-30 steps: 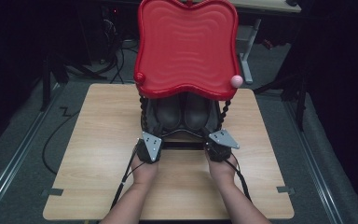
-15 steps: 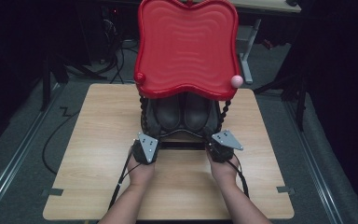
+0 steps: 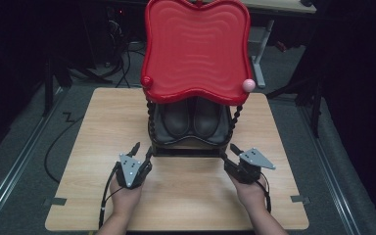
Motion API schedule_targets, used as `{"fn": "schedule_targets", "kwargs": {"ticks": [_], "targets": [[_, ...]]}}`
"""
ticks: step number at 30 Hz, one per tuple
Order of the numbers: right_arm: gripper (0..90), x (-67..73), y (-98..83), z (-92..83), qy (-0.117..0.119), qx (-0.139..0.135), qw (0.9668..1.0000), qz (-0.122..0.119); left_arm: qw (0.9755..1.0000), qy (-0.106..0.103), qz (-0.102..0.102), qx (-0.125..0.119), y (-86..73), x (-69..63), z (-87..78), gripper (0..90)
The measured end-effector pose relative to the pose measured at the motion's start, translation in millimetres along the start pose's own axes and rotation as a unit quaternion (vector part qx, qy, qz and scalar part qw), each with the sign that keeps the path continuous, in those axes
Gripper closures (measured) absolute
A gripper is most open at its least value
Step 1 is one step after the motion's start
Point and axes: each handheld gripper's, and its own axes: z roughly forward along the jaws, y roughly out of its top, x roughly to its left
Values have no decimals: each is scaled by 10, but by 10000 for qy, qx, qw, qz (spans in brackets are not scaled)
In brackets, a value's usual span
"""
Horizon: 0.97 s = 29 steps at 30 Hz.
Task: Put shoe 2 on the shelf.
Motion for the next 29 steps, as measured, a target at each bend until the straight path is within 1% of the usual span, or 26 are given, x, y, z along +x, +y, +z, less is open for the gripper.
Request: {"fn": "schedule_targets", "kwargs": {"ticks": [2,4,7,8,10,11,12,13,14,15,17,19,21,23,29], "targets": [[457,-69,-79,-105,-38,12,10000,-41,9997,-112,-35,210,-33,98,-104,505],[409,-154,-169,-219,-96,79,9999,-55,9991,-157,77,388,-85,195,-230,471],[348,-320,-298,-395,-236,185,9995,34,9976,-199,176,641,-185,323,-399,425],[325,-363,-328,-437,-277,206,9994,73,9970,-194,217,723,-243,373,-475,414],[250,-485,-420,-550,-333,255,9990,173,9965,-246,211,766,-362,446,-597,395],[226,-530,-471,-587,-348,241,9989,195,9965,-246,211,766,-362,446,-597,385],[224,-561,-520,-607,-469,260,9983,242,9935,-399,106,1058,-402,516,-607,349],[218,-591,-554,-609,-597,346,9972,298,9921,-413,108,1183,-391,538,-593,294],[206,-621,-569,-598,-676,447,9961,348,9925,-340,148,1165,-390,546,-592,266],[192,-650,-577,-587,-725,508,9953,384,9930,-304,157,1132,-392,551,-589,266],[191,-689,-596,-566,-768,526,9942,545,9923,-335,81,1189,-401,551,-563,260],[191,-691,-616,-545,-772,548,9936,622,9917,-334,70,1242,-418,545,-542,251],[191,-677,-635,-529,-728,597,9937,605,9913,-321,67,1271,-426,552,-537,246],[191,-666,-646,-523,-733,642,9936,568,9913,-312,28,1281,-424,569,-544,246],[197,-671,-650,-531,-749,661,9935,544,9912,-273,0,1293,-430,590,-551,246]]}}
